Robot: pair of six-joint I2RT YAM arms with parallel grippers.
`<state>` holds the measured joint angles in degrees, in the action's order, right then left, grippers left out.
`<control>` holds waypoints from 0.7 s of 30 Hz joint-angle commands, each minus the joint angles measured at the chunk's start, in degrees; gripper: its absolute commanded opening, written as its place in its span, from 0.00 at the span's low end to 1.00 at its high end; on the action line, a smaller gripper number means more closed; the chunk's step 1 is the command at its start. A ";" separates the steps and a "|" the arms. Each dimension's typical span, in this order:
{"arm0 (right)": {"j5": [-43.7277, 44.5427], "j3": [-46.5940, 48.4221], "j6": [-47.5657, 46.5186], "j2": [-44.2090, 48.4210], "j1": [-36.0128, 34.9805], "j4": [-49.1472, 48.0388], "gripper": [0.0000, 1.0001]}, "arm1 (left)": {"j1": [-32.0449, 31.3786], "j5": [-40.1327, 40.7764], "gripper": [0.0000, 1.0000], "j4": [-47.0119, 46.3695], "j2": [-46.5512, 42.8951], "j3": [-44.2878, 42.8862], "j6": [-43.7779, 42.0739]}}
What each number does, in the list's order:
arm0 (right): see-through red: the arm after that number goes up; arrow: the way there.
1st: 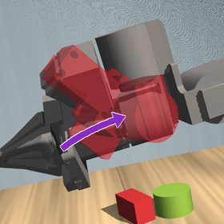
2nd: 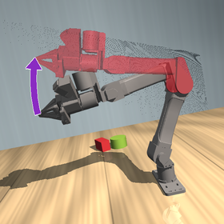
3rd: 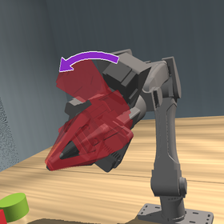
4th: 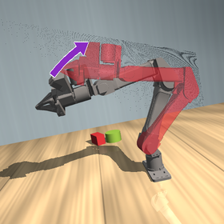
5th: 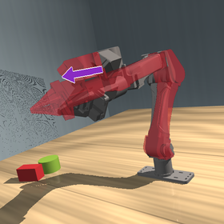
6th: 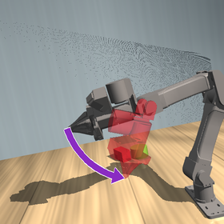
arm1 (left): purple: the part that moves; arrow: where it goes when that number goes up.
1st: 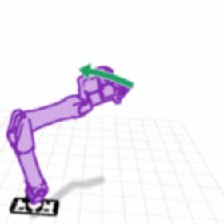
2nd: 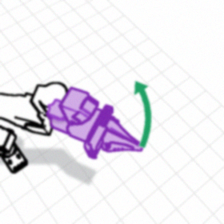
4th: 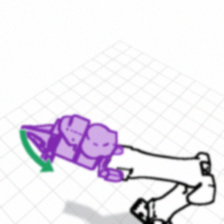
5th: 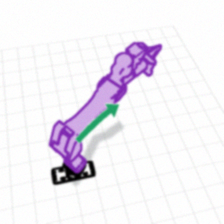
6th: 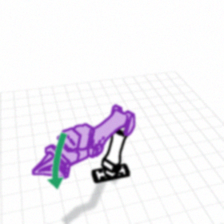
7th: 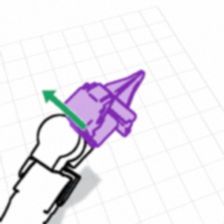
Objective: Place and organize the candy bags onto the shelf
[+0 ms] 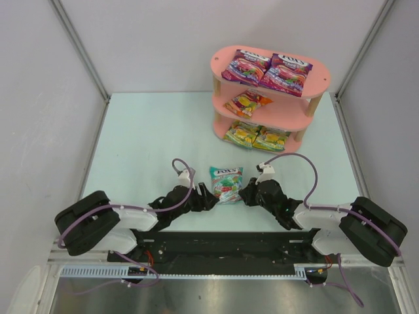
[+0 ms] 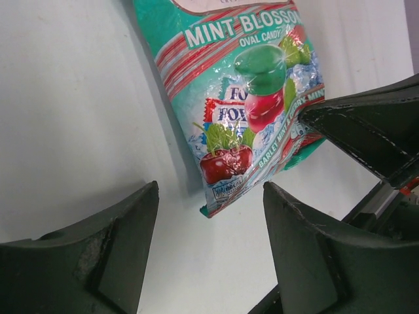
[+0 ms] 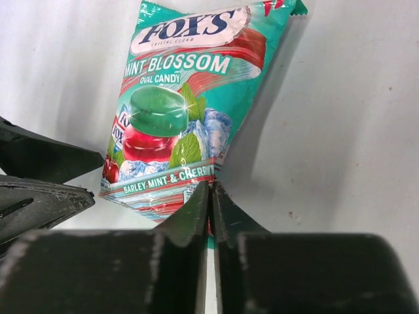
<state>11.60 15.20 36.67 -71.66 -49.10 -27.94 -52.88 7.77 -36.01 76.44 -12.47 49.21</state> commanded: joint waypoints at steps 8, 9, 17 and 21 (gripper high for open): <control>1.68 -1.05 1.74 -0.50 1.20 0.61 0.00 | -2.66 -0.12 0.71 -3.10 7.13 -1.42 2.73; 1.59 -1.23 1.92 -0.67 1.29 0.52 0.00 | -2.75 -0.04 0.71 -3.54 7.31 -1.33 3.17; 0.27 -1.75 2.80 -1.38 1.46 -0.80 0.00 | -2.84 -0.47 0.55 -5.91 9.95 -1.50 4.05; -0.17 -1.75 2.89 -1.38 1.46 -0.97 0.00 | -2.75 -1.35 0.48 -7.40 11.71 -2.12 4.22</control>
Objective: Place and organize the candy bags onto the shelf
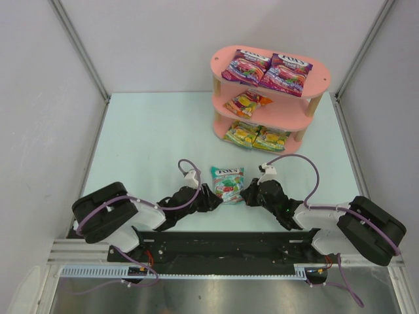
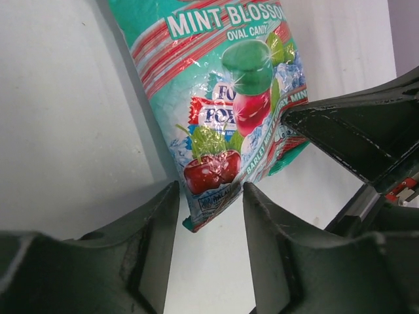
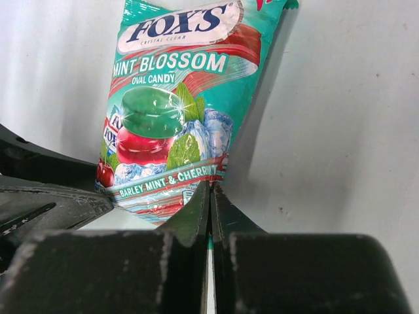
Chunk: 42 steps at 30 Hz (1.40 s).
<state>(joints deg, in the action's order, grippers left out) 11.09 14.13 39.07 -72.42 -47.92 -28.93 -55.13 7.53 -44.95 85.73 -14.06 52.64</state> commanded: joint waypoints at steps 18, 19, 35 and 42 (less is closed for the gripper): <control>6.82 1.60 -7.59 19.67 -1.12 13.88 0.00 | -1.38 0.38 0.00 14.96 -4.33 -9.92 -8.77; 7.45 2.04 -8.30 21.17 -1.38 14.77 0.00 | -1.64 1.08 0.00 17.68 -5.04 -11.15 -9.74; 11.24 14.16 -20.26 32.61 5.02 22.51 0.00 | -2.08 0.12 0.00 31.23 -3.47 -38.13 -23.19; 6.23 19.26 -22.54 33.13 14.42 22.69 0.00 | -0.24 -2.42 0.00 34.66 1.27 -49.47 -27.50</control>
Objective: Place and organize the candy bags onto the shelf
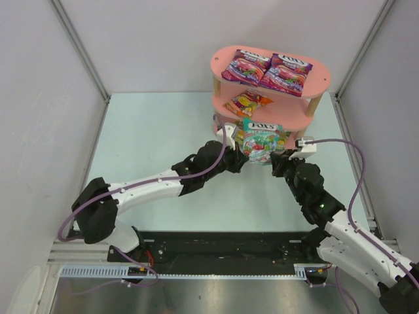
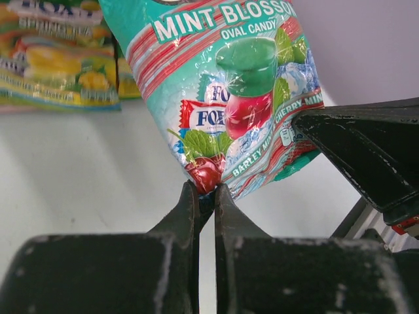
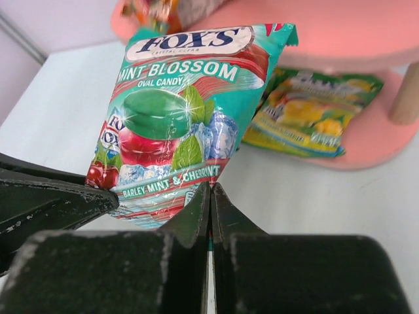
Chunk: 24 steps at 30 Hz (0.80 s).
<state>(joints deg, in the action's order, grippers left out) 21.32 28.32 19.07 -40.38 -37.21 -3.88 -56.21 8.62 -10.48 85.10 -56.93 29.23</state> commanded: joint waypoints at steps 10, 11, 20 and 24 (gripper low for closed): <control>-10.59 7.63 -2.72 -0.48 14.95 -4.81 0.00 | 4.17 -8.09 0.00 3.62 11.05 -21.45 -7.35; -12.08 7.89 -2.55 -1.45 15.93 -5.34 0.00 | 4.52 -8.27 0.00 3.97 11.75 -22.43 -7.44; -18.68 10.53 -0.17 -9.18 24.20 -13.87 0.00 | 7.51 -12.92 0.00 8.01 19.57 -34.38 -9.28; -18.51 12.55 -0.17 -12.96 25.17 -16.07 0.00 | 8.65 -14.07 0.00 9.51 22.91 -40.61 -9.63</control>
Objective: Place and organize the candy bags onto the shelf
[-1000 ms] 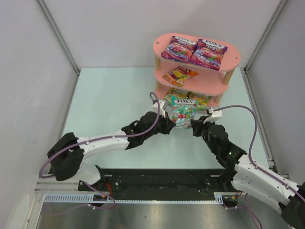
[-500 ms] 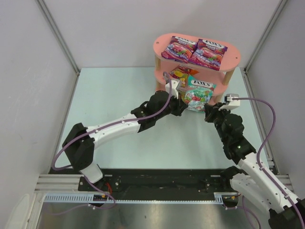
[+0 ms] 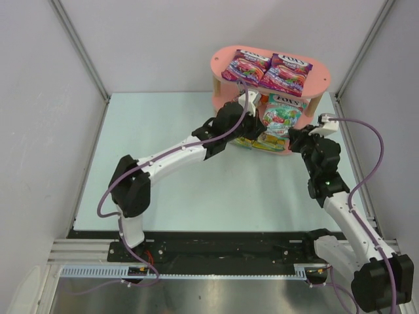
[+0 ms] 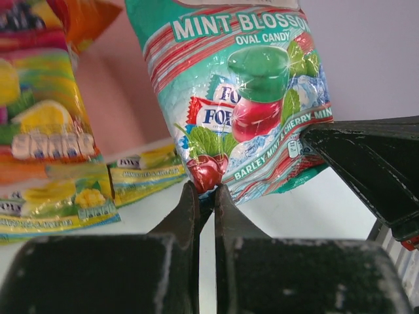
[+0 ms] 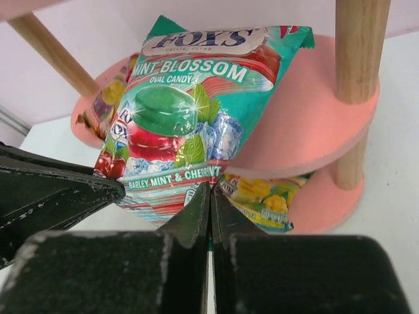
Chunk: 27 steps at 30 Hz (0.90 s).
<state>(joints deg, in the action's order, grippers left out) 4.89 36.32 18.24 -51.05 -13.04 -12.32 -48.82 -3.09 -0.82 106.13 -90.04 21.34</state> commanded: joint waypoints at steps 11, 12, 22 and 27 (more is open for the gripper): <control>-3.74 6.75 1.80 -10.03 4.86 -14.31 0.00 | 3.82 -3.24 0.00 -0.32 9.18 -14.28 -2.44; -4.00 6.93 2.06 -10.47 5.04 -15.18 0.00 | 3.90 -3.32 0.00 -0.41 9.80 -14.81 -2.53; -4.27 7.72 2.59 -14.61 6.71 -17.39 0.00 | 4.87 -2.62 0.01 -1.03 11.47 -16.05 -2.36; -5.75 7.72 2.42 -15.75 7.41 -17.92 0.14 | 4.96 -2.88 0.24 -2.60 10.25 -13.59 -1.83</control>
<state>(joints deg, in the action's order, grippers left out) 0.32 40.86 20.80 -66.48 -6.63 -24.51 -44.53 -6.22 0.08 117.38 -103.31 19.86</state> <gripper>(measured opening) 0.056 0.190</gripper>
